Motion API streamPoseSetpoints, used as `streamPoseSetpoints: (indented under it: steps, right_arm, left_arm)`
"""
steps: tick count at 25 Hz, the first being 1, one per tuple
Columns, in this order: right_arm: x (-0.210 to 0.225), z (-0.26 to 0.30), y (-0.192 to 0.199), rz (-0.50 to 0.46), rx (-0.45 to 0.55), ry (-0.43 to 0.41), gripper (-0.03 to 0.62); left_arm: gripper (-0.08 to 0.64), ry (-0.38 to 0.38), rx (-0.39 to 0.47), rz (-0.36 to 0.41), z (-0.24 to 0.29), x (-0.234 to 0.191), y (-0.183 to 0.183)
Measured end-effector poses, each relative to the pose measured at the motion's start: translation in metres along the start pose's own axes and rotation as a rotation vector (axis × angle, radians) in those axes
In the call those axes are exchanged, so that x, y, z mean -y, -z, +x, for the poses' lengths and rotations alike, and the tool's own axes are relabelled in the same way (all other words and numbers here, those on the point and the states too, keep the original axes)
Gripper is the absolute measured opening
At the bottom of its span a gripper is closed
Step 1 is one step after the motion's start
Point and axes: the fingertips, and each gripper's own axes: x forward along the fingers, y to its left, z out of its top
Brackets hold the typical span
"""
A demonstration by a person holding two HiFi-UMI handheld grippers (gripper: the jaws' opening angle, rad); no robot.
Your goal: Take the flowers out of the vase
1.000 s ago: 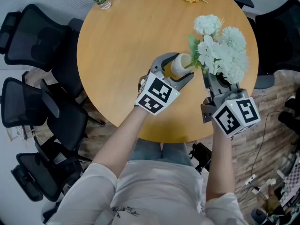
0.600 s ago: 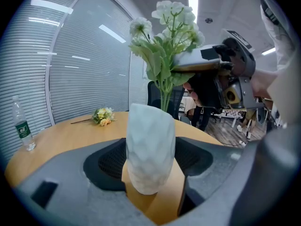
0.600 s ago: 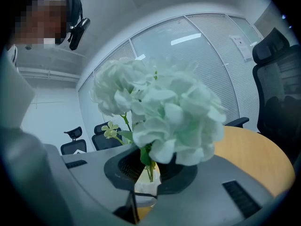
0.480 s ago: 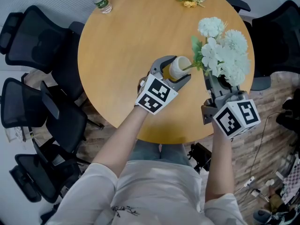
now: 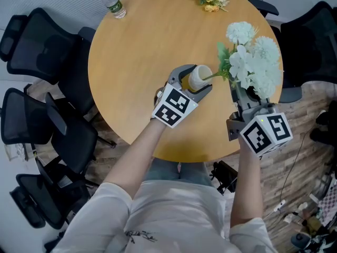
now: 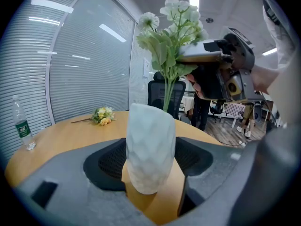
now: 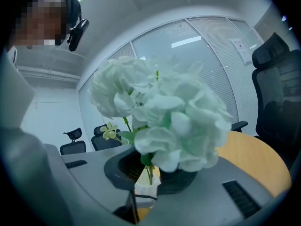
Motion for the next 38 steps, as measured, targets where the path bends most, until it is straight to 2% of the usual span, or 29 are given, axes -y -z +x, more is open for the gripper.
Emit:
streamPoseSetpoints:
  steps: [38]
  right_arm:
    - [-0.003,-0.036,-0.041,0.013,0.099,0.002,0.049]
  left_arm:
    - [0.324,-0.006,-0.01,-0.001,-0.002,0.005,0.006]
